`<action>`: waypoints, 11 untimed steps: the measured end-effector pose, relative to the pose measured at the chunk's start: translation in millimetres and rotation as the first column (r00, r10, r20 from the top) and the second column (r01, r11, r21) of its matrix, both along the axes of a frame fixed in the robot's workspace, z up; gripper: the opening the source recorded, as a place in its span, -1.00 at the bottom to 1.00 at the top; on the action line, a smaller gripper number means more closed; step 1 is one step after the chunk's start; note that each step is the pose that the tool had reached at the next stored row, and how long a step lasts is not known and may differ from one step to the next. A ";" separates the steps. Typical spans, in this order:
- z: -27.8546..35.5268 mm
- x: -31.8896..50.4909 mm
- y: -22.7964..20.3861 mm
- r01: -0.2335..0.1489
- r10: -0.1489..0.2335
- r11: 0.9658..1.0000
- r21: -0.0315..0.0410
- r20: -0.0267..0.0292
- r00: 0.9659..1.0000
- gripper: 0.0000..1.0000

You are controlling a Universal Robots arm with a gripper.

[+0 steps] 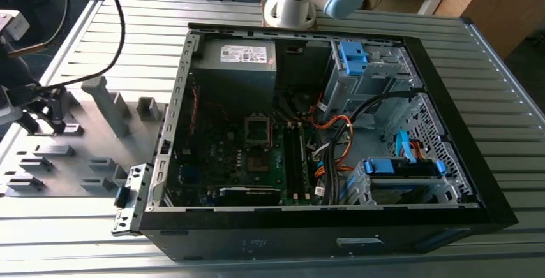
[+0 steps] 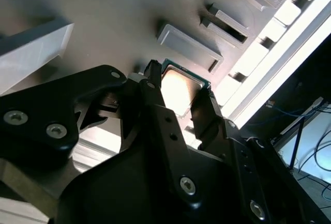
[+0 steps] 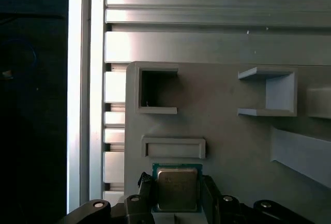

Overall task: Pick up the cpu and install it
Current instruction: 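Pick up the cpu and move it towards the insertion slot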

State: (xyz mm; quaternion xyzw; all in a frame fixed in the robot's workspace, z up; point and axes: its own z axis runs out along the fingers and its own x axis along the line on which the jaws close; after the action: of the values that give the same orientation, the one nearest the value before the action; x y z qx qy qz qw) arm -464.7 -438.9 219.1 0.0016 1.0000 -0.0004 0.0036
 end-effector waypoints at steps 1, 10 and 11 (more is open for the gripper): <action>2.8 0.1 0.0 0.000 0.000 1.000 0.000 0.000 1.000 -0.06; 20.5 2.5 0.0 0.000 0.000 1.000 0.000 0.000 1.000 -0.06; 21.1 2.7 0.0 0.000 0.000 1.000 0.000 0.000 1.000 -0.06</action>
State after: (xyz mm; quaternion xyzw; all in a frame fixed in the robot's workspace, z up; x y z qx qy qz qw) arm -462.0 -438.9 240.3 0.0016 1.0000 -0.0004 0.0036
